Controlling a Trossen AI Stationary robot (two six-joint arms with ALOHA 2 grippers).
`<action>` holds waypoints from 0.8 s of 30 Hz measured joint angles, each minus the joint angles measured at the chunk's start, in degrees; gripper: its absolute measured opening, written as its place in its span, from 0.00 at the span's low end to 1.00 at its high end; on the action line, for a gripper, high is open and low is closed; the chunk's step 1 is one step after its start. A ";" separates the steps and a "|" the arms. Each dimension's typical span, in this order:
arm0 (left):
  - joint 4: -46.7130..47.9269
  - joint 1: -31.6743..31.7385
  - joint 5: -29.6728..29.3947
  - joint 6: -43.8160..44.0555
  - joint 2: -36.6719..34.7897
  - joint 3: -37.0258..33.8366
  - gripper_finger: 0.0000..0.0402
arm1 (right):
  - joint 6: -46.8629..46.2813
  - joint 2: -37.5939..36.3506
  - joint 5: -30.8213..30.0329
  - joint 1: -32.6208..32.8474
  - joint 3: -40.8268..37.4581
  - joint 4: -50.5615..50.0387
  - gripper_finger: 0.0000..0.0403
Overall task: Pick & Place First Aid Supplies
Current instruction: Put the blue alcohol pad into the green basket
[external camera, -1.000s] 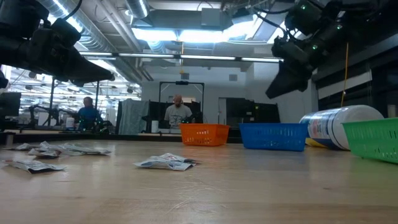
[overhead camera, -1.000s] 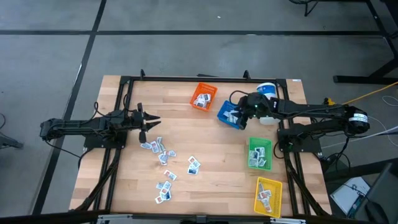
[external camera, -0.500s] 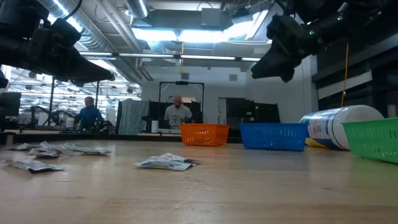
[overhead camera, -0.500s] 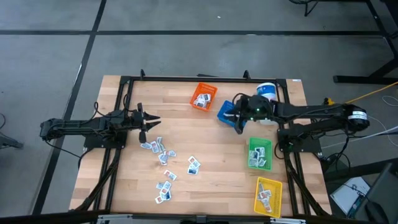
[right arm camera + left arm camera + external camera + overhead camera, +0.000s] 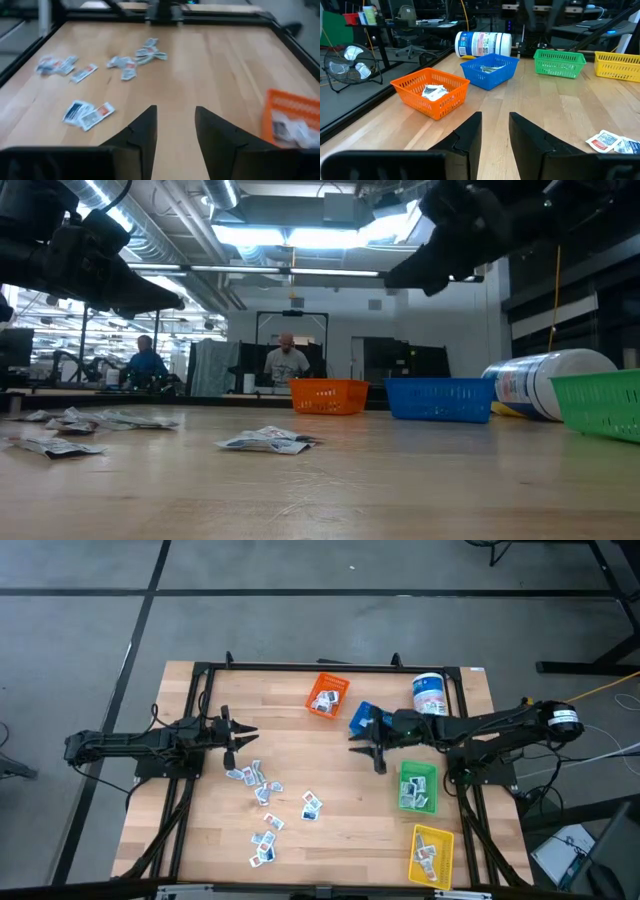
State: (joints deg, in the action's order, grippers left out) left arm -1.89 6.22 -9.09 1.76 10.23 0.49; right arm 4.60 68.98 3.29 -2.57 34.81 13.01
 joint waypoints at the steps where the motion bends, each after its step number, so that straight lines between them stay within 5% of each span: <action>1: 0.00 0.00 0.00 0.00 -0.01 0.00 0.23 | 1.64 0.47 -0.01 0.88 0.00 0.70 0.33; 15: 0.00 0.00 -0.02 0.00 0.00 -0.01 0.23 | 23.40 14.98 0.00 13.72 8.07 2.12 0.33; 24: -0.01 0.00 -0.02 0.00 0.01 -0.02 0.23 | 27.63 28.89 -0.04 17.68 18.96 -0.10 0.33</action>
State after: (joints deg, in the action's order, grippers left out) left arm -1.90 6.22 -9.10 1.76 10.24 0.47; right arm 32.23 97.87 3.25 15.11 53.77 12.91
